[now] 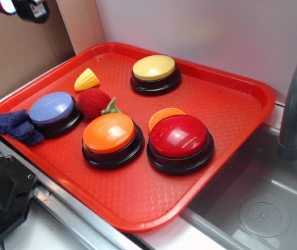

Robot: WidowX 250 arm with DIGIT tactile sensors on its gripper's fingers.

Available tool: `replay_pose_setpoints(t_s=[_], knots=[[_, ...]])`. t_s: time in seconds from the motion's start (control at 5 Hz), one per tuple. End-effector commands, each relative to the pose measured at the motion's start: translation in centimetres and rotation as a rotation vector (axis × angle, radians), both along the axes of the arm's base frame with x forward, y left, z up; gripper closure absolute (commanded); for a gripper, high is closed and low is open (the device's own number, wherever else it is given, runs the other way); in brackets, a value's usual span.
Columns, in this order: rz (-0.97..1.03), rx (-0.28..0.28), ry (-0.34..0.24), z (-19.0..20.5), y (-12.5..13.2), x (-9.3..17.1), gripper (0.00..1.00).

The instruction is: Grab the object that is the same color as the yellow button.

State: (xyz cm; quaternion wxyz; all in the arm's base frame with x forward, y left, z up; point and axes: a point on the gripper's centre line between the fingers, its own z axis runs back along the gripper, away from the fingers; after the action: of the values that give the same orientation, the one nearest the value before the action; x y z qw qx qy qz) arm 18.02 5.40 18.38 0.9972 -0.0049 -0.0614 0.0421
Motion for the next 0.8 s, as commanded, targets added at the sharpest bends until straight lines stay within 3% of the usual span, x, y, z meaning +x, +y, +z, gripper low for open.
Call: replay_pose_setpoints(t_s=[0.0, 0.4, 0.6], knots=[[-0.046, 0.023, -0.104, -3.1, 2.7, 3.5, 0.00], [-0.128, 0.075, -0.167, -6.9, 4.0, 5.3, 0.00], [-0.156, 0.096, -0.160, -9.3, 4.9, 6.7, 0.00]])
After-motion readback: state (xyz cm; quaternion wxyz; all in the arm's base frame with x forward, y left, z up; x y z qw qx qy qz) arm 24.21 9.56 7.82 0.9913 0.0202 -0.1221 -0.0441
